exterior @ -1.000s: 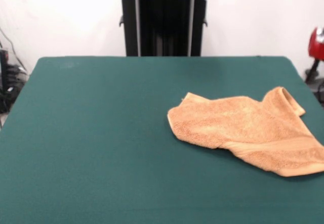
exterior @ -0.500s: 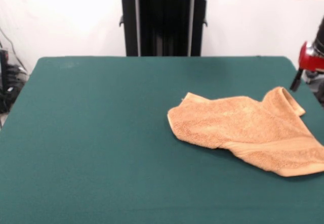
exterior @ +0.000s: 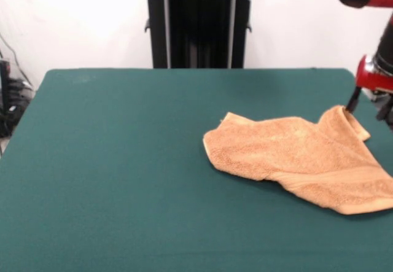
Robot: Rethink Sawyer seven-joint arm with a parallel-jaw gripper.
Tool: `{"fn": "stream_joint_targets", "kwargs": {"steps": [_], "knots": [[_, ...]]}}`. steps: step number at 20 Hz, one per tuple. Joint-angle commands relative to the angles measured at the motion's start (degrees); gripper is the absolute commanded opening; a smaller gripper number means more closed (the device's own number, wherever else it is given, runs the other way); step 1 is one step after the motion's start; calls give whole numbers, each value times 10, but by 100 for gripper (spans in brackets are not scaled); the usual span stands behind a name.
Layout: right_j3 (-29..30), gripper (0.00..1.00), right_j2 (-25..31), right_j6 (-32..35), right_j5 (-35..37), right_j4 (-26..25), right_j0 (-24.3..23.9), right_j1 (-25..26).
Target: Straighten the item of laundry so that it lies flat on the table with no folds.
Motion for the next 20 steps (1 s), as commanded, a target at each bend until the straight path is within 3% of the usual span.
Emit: {"fn": "stream_joint_targets", "kwargs": {"steps": [1, 13, 20], "knots": [[20, 100, 26, 128, -71, -7, 26, 88], [-57, 100, -4, 136, -178, 1, 55, 213], [-70, 100, -5, 129, -179, 8, 56, 228]]}}
